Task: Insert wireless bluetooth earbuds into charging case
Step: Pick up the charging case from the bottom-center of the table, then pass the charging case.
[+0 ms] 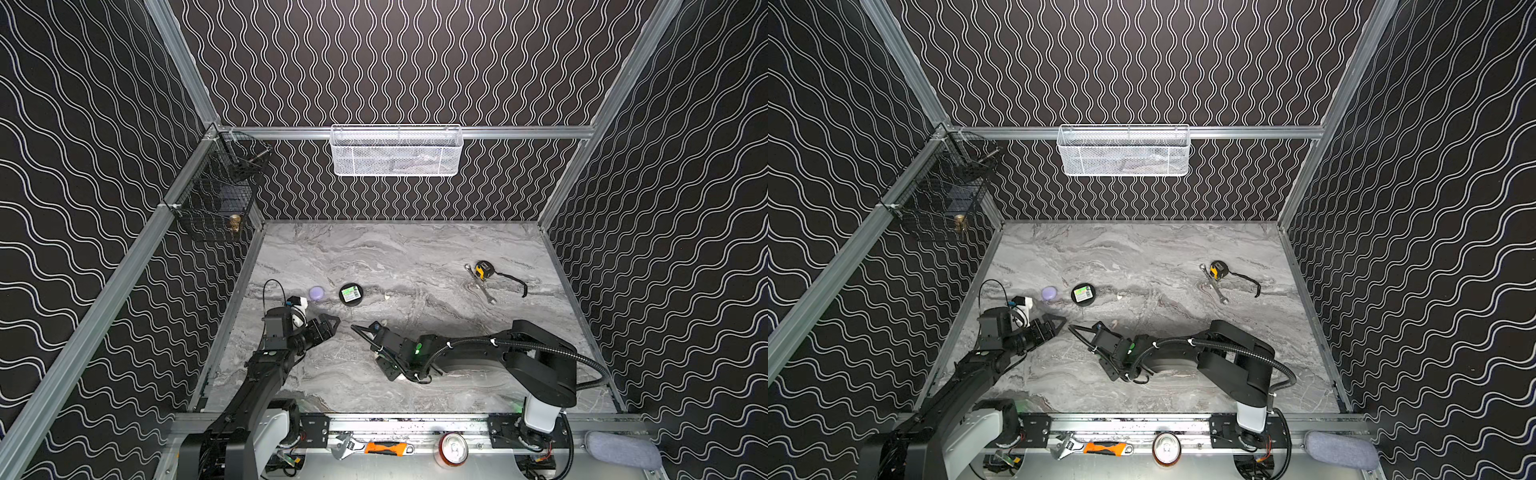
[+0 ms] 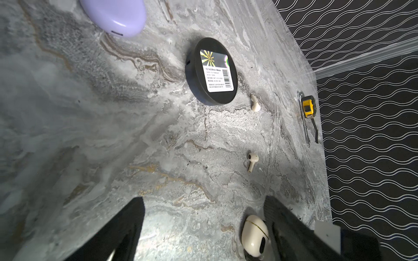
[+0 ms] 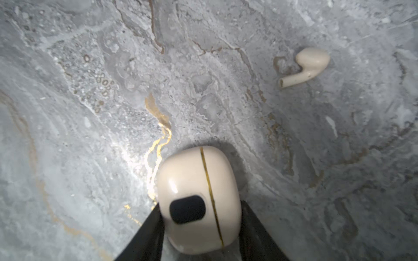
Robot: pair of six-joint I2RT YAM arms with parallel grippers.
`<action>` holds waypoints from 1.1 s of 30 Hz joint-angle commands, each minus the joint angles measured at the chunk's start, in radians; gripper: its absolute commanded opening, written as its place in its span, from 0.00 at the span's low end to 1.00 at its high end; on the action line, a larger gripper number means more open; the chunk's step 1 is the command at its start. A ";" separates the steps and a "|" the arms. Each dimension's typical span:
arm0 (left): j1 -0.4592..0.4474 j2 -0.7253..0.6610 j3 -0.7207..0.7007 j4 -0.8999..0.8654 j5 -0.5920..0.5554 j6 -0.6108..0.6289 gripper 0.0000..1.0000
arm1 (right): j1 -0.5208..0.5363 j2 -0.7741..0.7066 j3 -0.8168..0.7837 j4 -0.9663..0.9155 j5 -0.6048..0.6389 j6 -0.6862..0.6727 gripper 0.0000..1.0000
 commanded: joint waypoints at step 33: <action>-0.379 -0.128 0.217 0.014 0.160 -0.005 0.64 | 0.035 -0.650 -0.452 0.708 0.290 -0.455 0.20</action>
